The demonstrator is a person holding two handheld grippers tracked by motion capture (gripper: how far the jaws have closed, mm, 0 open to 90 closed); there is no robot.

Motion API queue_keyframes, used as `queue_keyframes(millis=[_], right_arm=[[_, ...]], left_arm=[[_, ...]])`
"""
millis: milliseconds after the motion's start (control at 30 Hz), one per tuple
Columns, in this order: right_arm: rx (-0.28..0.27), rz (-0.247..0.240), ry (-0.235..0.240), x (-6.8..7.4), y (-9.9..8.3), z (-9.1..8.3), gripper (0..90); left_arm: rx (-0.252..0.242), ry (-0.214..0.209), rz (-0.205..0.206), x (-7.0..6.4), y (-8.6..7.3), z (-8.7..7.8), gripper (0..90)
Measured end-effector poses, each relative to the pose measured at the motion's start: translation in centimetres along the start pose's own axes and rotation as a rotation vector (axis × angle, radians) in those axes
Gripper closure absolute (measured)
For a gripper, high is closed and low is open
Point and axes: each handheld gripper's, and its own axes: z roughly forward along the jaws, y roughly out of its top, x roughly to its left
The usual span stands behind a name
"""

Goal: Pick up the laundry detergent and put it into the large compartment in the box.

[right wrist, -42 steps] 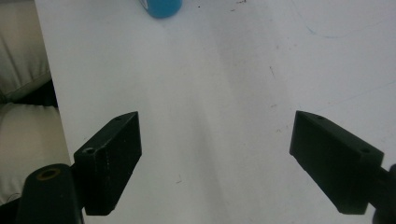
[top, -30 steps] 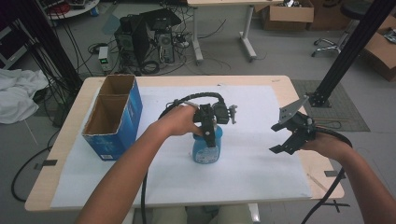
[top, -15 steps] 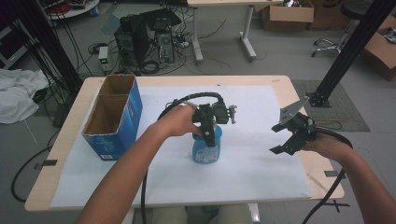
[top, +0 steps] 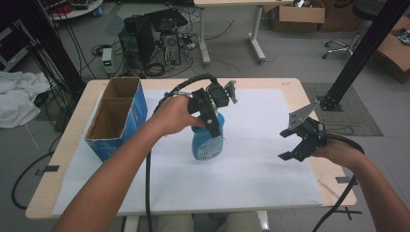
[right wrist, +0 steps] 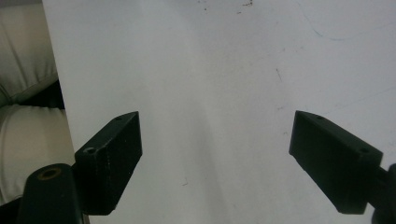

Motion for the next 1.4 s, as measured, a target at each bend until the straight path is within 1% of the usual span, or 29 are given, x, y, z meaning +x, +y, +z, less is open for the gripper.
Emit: queue_keyframes(millis=[133, 167, 200, 333, 367, 400, 433, 533, 567, 633, 667, 700, 733, 833, 867, 900, 933, 1000, 1033, 1067, 1100, 1133, 1200, 1233, 1267, 1300, 1333, 1367, 1400], right_arm=[[0.002, -0.009, 0.002, 0.2, 0.1, 0.1, 17.1], [0.005, -0.007, 0.004, 0.3, 0.2, 0.1, 17.1], [0.004, -0.012, 0.007, 0.4, 0.3, 0.2, 17.4], [0.003, -0.015, 0.008, 0.4, 0.5, 0.2, 17.5], [0.003, -0.015, 0.008, 0.4, 0.5, 0.2, 17.5], [-0.001, -0.014, 0.003, 0.4, 0.7, 0.0, 17.4], [-0.001, -0.014, 0.003, 0.4, 0.7, 0.0, 17.4], [-0.006, -0.015, 0.003, 0.5, 0.8, 0.0, 17.4], [-0.006, -0.015, 0.003, 0.5, 0.8, 0.0, 17.4], [-0.003, -0.014, 0.004, 0.6, 0.8, 0.0, 17.4], [-0.001, -0.018, 0.005, 0.7, 0.9, 0.1, 17.4], [0.0, -0.018, 0.004, 0.7, 0.9, 0.2, 17.4], [0.0, -0.018, 0.004, 0.7, 0.9, 0.2, 17.4], [0.001, -0.028, 0.003, 1.0, 1.0, 0.2, 17.4], [-0.002, -0.025, 0.002, 1.0, 1.0, 0.2, 17.3], [-0.006, -0.028, 0.0, 1.0, 1.1, 0.2, 17.3], [-0.011, -0.031, 0.002, 1.0, 1.1, 0.2, 17.3], [-0.011, -0.032, 0.001, 1.1, 1.2, 0.2, 17.2], [-0.011, -0.032, 0.001, 1.1, 1.2, 0.2, 17.2], [-0.017, -0.03, 0.001, 1.1, 1.2, 0.2, 17.1], [-0.015, -0.03, -0.001, 1.1, 1.1, 0.3, 17.1], [-0.009, -0.028, -0.002, 1.1, 1.1, 0.3, 17.1], [-0.012, -0.028, -0.003, 1.1, 1.1, 0.3, 17.1], [-0.012, -0.029, -0.003, 1.1, 1.1, 0.3, 17.1], [-0.015, -0.029, -0.004, 1.1, 1.1, 0.3, 17.1], [-0.015, -0.029, -0.004, 1.1, 1.1, 0.3, 17.1], [-0.017, -0.034, -0.005, 1.2, 1.2, 0.2, 17.1], [-0.017, -0.035, -0.005, 1.1, 1.2, 0.2, 17.1], [-0.017, -0.035, -0.005, 1.1, 1.2, 0.2, 17.1]], left_arm=[[0.001, 0.069, -0.073, 0.0, -0.3, -2.2, 37.8], [0.001, 0.069, -0.073, 0.0, -0.3, -2.2, 37.8], [-0.009, 0.096, -0.119, 0.1, -0.5, -3.3, 37.8], [-0.037, 0.117, -0.208, 0.5, -1.0, -4.9, 37.8], [-0.037, 0.117, -0.208, 0.5, -1.0, -4.9, 37.8], [-0.048, 0.117, -0.255, 0.9, -1.3, -5.9, 37.8], [-0.048, 0.117, -0.255, 0.9, -1.3, -5.9, 37.8], [-0.055, 0.136, -0.346, 1.4, -1.9, -7.9, 37.8], [-0.055, 0.136, -0.346, 1.4, -1.9, -7.9, 37.8], [-0.058, 0.154, -0.393, 1.7, -2.2, -9.0, 37.8], [-0.074, 0.178, -0.445, 2.1, -2.7, -10.0, 37.8], [-0.078, 0.186, -0.465, 2.2, -2.9, -10.3, 37.8], [-0.078, 0.186, -0.465, 2.2, -2.9, -10.3, 37.8], [-0.089, 0.213, -0.555, 3.1, -4.2, -12.1, 37.8], [-0.089, 0.213, -0.555, 3.1, -4.2, -12.1, 37.8], [-0.09, 0.231, -0.599, 3.6, -5.0, -13.1, 37.8], [-0.086, 0.236, -0.613, 3.8, -5.2, -13.3, 37.8], [-0.086, 0.255, -0.668, 4.3, -5.9, -14.2, 37.8], [-0.086, 0.255, -0.668, 4.3, -5.9, -14.2, 37.8], [-0.082, 0.27, -0.706, 4.6, -6.6, -14.7, 37.8], [-0.082, 0.27, -0.706, 4.6, -6.6, -14.7, 37.8], [-0.085, 0.284, -0.749, 5.0, -7.4, -15.3, 37.8], [-0.081, 0.291, -0.795, 5.4, -8.3, -15.7, 37.8], [-0.081, 0.291, -0.795, 5.4, -8.3, -15.7, 37.8], [-0.077, 0.293, -0.827, 5.7, -9.1, -16.2, 37.8], [-0.077, 0.293, -0.827, 5.7, -9.1, -16.2, 37.8], [-0.088, 0.298, -0.871, 6.1, -10.0, -16.7, 37.8], [-0.093, 0.3, -0.89, 6.3, -10.4, -16.9, 37.8], [-0.093, 0.3, -0.89, 6.3, -10.4, -16.9, 37.8]])
